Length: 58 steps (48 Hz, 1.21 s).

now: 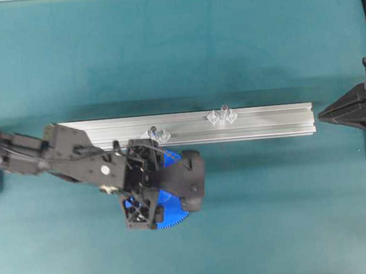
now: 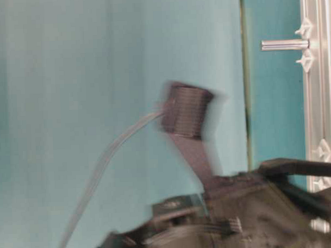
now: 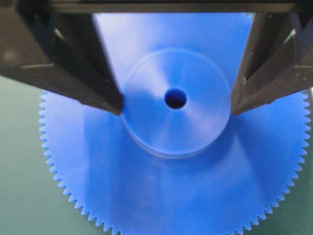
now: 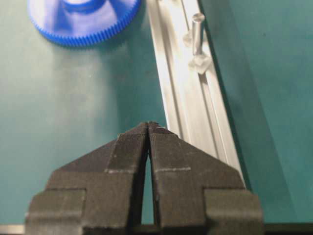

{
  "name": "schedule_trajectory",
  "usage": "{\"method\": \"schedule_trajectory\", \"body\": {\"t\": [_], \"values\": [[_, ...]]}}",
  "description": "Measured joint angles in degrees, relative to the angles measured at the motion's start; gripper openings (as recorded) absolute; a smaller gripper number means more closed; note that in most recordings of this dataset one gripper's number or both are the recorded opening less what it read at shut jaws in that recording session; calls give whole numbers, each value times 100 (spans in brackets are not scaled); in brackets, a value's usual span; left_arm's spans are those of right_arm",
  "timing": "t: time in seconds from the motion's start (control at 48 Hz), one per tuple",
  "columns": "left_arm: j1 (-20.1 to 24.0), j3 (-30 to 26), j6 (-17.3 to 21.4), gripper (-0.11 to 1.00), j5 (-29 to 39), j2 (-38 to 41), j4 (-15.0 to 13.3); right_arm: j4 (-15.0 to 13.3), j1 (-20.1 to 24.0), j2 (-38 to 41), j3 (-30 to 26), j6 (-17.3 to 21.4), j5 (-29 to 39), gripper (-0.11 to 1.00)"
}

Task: Insert the large gear onto the shaft.
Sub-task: 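Lift the blue gear off the table with the left gripper, then carry the gear with the left gripper over the rail toward the shaft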

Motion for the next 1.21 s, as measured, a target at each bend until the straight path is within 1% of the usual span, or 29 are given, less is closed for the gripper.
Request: {"method": "schedule_trajectory", "body": {"t": [0.229, 0.48, 0.584, 0.709, 1.001, 1.064, 1.147, 1.21], "values": [[-18, -9, 18, 93, 149, 26, 0, 0, -9, -35, 0, 0, 0, 10], [-9, -18, -9, 92, 105, 35, 0, 0, 0, -53, -9, 0, 0, 10], [-9, -18, -9, 90, 105, 35, 0, 0, -9, -53, 0, 0, 0, 10], [-9, -18, 18, 84, 97, 26, 0, 0, -9, -53, 0, 0, 9, 10], [-9, 0, 149, 82, 97, -35, 0, 0, -9, -53, 0, 0, 9, 10], [-9, 0, 237, 82, 105, -53, -9, 0, -9, -53, -9, 0, 9, 10], [-44, 9, 360, 79, 114, -79, -9, 0, -9, -44, 0, 0, 9, 10], [-70, -9, 413, 79, 132, -79, -9, 0, -9, -53, 0, 0, 9, 10]]}}
